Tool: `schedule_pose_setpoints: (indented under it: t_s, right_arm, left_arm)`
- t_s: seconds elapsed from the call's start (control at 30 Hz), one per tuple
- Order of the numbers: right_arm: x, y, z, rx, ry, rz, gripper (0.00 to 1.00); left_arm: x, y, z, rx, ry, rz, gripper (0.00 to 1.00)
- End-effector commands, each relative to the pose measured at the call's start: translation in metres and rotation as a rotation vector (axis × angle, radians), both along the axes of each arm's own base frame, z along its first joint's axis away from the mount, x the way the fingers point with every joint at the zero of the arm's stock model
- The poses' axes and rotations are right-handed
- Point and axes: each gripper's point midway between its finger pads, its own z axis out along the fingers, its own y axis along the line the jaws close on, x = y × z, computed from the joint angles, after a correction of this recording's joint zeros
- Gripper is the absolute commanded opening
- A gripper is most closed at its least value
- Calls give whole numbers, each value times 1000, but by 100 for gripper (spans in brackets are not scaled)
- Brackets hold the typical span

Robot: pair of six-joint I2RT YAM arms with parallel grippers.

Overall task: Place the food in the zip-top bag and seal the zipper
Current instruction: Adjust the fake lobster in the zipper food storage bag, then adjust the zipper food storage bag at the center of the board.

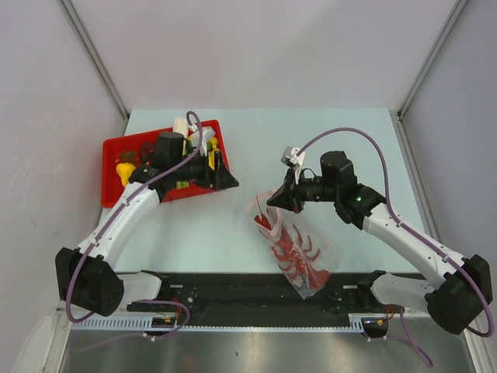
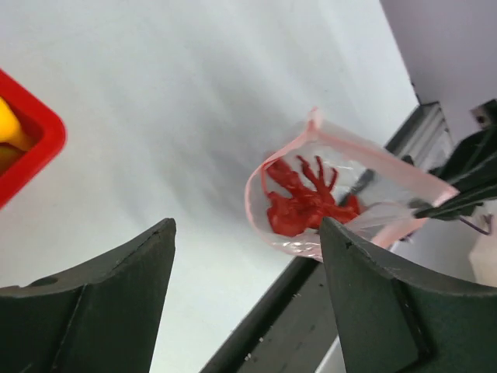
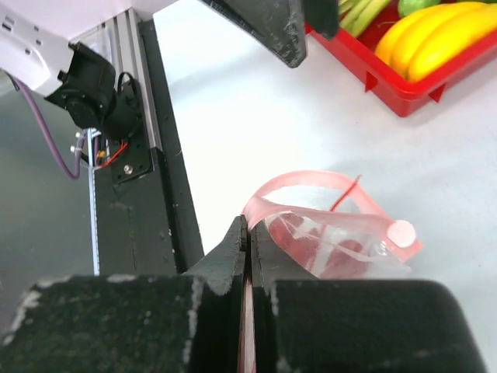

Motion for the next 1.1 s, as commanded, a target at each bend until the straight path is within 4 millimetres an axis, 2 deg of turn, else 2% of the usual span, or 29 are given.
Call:
schedule_pose_setpoints:
  t_s: [0.0,0.07,0.17,0.3,0.33,0.4,0.43,0.47,0.5,0.53,0.6,0.63,0.67,0.7,0.77,0.8,0.87,0.93,1.0,1.03,1.07]
  right_arm:
    - [-1,-2,40,91,-34,11,0]
    - [-1,-2,46,98,-41,14,0]
    - [0,-3,51,107,-42,9,0]
    - [0,-3,59,118,-41,1,0]
    - [0,-4,62,122,-44,-1,0]
    - [0,-6,64,123,-48,-11,0]
    - [1,-8,65,121,-47,-19,0]
    - [0,-11,65,118,-46,-24,0]
    - [1,-13,62,110,-44,-32,0]
    - [1,-15,58,98,-35,-39,0]
    - [1,-20,44,62,-3,-56,0]
    - [-1,-21,39,50,13,-58,0]
    - [-3,-23,28,28,48,-64,0]
    - [-4,-24,25,20,58,-66,0]
    - [-8,-27,17,-1,94,-75,0]
    - [-8,-29,18,1,97,-83,0]
    - [-10,-32,20,12,112,-95,0]
    - [-11,-32,33,49,119,-110,0]
    - [-14,-31,45,77,118,-105,0]
    - [-16,-31,52,95,128,-108,0]
    - [-17,-31,57,105,127,-108,0]
  left_arm:
    - [-3,14,-21,79,-4,53,78]
    - [-5,7,-27,64,-10,50,79]
    - [-10,-18,-31,47,10,-3,80]
    - [-16,-45,-48,48,92,-68,79]
    - [-17,-49,-58,57,129,-75,77]
    - [-26,-57,-63,48,176,-121,67]
    - [-27,-59,-62,44,181,-136,60]
    - [-28,-63,-59,32,189,-161,31]
    - [-28,-65,-55,31,184,-170,15]
    - [-19,-69,-35,12,133,-176,0]
    - [-18,-81,-9,-20,67,-200,0]
    - [-14,-89,13,-38,10,-211,0]
    - [-22,-99,23,-39,-13,-245,0]
    - [-21,-104,37,-27,-47,-256,0]
    - [-26,-115,43,-13,-68,-280,0]
    - [-24,-117,41,-3,-60,-270,3]
    - [-25,-121,41,-12,-38,-274,20]
    - [-23,-127,34,-14,10,-281,21]
    - [-23,-132,32,-12,36,-313,12]
    - [-25,-133,32,-10,44,-328,0]
    - [-31,-131,32,-2,65,-344,0]
